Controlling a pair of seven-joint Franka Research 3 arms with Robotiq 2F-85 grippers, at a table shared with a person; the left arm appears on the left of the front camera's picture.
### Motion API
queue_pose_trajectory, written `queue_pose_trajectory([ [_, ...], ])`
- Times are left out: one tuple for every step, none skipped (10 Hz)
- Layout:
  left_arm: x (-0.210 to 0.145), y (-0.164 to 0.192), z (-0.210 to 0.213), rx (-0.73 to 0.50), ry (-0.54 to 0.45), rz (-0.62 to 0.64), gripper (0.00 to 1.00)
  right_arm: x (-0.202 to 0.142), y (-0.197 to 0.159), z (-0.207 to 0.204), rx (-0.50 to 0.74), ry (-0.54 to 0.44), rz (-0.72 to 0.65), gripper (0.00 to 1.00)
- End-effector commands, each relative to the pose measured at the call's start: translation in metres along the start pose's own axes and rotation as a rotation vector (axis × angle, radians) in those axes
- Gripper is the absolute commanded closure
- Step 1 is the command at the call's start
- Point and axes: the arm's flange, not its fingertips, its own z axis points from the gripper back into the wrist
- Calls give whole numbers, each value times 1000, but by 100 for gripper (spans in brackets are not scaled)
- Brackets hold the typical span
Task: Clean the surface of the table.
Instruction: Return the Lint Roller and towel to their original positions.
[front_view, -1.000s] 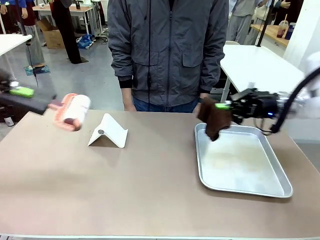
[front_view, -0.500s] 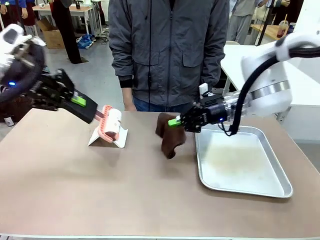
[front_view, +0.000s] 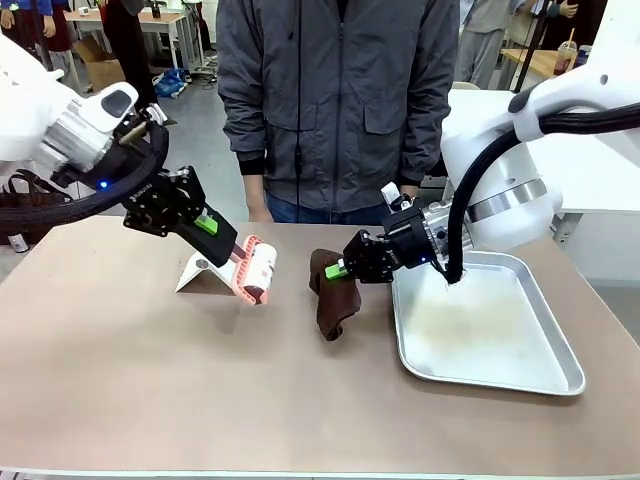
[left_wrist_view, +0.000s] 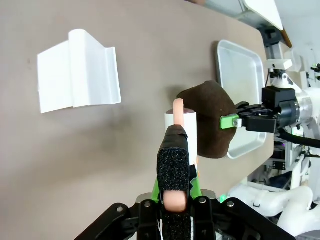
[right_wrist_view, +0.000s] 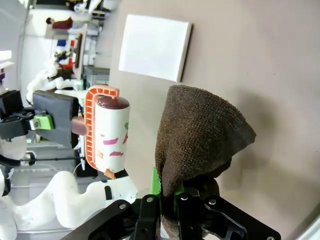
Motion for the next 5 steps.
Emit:
queue_pose_trajectory([
  [-8, -3, 16, -1, -16, 7, 78, 4, 5, 1, 37, 19, -3, 89],
  [0, 0, 0, 0, 0, 0, 78, 0, 0, 0, 0, 0, 0, 89],
  [6, 0, -4, 103, -54, 55, 78, 6, 3, -2, -25, -9, -11, 89],
  [16, 0, -11, 114, -97, 59, 78, 11, 4, -1, -35, -49, -5, 89],
  [31, 1, -17, 111, -114, 70, 78, 13, 4, -3, 1, -14, -3, 89],
])
